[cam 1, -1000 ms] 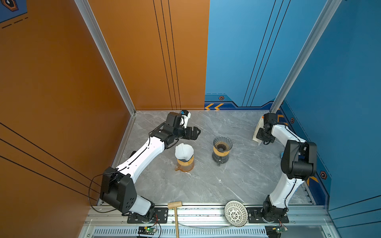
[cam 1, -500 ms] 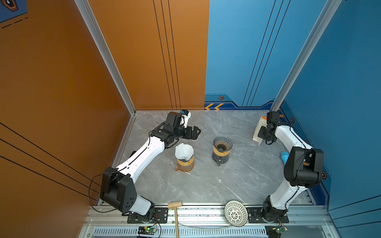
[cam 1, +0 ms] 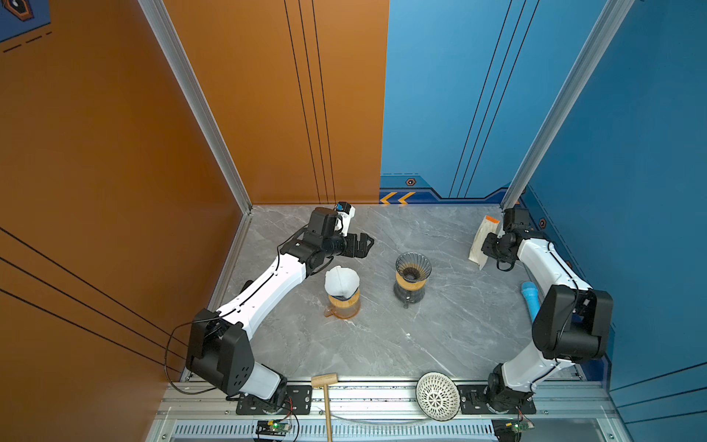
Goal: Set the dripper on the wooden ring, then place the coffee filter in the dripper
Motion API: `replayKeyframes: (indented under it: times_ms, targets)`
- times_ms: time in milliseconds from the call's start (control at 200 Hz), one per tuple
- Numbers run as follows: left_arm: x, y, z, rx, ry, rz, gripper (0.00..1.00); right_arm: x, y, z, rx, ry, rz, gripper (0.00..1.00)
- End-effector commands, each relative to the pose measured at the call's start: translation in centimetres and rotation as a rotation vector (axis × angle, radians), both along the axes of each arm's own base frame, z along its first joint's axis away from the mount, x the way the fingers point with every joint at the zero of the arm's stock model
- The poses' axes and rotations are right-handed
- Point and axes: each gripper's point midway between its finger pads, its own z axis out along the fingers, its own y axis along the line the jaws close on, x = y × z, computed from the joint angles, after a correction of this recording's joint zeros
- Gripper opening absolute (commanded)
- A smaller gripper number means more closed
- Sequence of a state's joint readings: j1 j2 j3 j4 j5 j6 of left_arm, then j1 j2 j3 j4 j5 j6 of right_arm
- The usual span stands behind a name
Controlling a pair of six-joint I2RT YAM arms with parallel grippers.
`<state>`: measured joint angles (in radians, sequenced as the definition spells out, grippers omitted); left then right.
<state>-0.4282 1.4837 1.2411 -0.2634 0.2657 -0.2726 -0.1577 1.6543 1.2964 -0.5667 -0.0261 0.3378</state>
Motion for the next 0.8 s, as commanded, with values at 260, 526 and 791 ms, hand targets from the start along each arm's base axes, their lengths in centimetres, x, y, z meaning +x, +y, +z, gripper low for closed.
replayKeyframes:
  times_ms: [260, 526, 791]
  targets:
    - [1.8, 2.2, -0.4, 0.003, -0.027, 0.005, 0.98, 1.1, -1.0, -3.3, -0.087, 0.077, -0.089, 0.19]
    - [2.2, 2.6, -1.1, 0.0, -0.009, 0.004, 0.98, 1.3, -2.4, -3.8, -0.171, 0.099, -0.15, 0.21]
    - [2.3, 2.4, -1.4, -0.004, 0.003, 0.0, 0.98, 2.1, -2.9, -4.9, -0.18, 0.121, -0.157, 0.23]
